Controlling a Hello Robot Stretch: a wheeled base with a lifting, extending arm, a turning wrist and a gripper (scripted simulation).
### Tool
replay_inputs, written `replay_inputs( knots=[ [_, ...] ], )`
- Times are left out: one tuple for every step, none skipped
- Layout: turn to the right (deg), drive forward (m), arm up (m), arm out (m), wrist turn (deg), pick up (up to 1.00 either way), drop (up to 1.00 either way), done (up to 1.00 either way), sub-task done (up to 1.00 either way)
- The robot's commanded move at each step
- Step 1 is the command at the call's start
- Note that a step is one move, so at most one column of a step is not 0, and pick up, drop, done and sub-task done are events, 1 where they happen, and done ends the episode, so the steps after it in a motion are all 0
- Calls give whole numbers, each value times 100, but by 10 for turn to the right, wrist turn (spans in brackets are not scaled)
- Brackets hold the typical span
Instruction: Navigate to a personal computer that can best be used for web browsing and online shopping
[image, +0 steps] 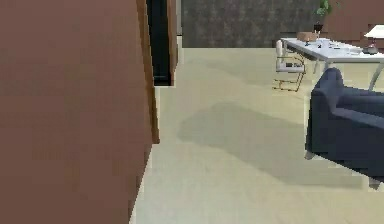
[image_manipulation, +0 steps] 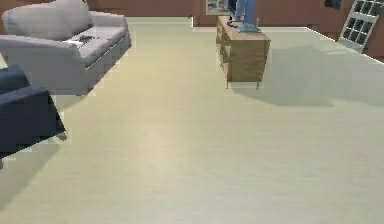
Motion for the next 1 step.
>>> replay_inputs(
  knots=[
    [0,100,0,0,0,0,0,0,0]
  ],
)
